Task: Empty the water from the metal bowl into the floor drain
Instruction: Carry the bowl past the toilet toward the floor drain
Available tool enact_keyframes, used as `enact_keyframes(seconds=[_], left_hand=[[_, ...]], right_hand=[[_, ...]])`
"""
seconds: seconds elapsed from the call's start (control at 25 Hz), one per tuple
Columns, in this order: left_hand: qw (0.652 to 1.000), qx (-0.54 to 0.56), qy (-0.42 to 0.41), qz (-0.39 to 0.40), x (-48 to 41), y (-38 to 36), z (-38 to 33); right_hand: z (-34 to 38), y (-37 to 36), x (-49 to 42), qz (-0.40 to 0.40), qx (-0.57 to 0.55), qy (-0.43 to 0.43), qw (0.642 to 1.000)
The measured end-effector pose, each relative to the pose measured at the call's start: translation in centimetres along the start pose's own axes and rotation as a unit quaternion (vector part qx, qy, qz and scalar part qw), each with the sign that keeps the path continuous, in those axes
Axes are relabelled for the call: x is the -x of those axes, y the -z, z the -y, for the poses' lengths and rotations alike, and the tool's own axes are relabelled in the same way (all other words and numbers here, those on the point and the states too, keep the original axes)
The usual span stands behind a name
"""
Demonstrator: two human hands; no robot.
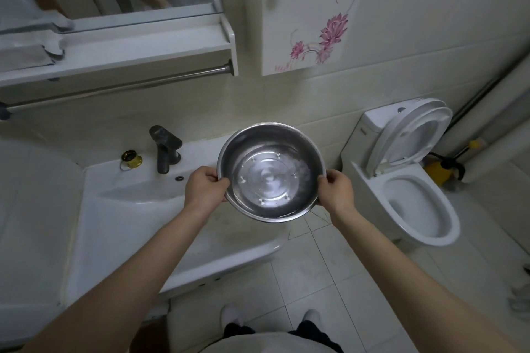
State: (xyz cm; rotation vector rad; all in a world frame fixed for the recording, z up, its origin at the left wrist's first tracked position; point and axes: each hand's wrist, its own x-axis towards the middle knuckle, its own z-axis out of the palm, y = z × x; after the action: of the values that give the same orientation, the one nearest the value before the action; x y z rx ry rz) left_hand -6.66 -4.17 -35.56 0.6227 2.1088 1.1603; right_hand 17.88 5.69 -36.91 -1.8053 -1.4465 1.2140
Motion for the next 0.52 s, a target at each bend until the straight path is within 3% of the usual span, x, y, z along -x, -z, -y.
enact_keyframes(seconds=[0.52], left_hand=[[0.999, -0.006, 0.029, -0.016, 2.4, -9.8, -3.1]], right_hand=[[-2.8, 8.4, -5.4, 0.010, -0.030, -0.003, 1.000]])
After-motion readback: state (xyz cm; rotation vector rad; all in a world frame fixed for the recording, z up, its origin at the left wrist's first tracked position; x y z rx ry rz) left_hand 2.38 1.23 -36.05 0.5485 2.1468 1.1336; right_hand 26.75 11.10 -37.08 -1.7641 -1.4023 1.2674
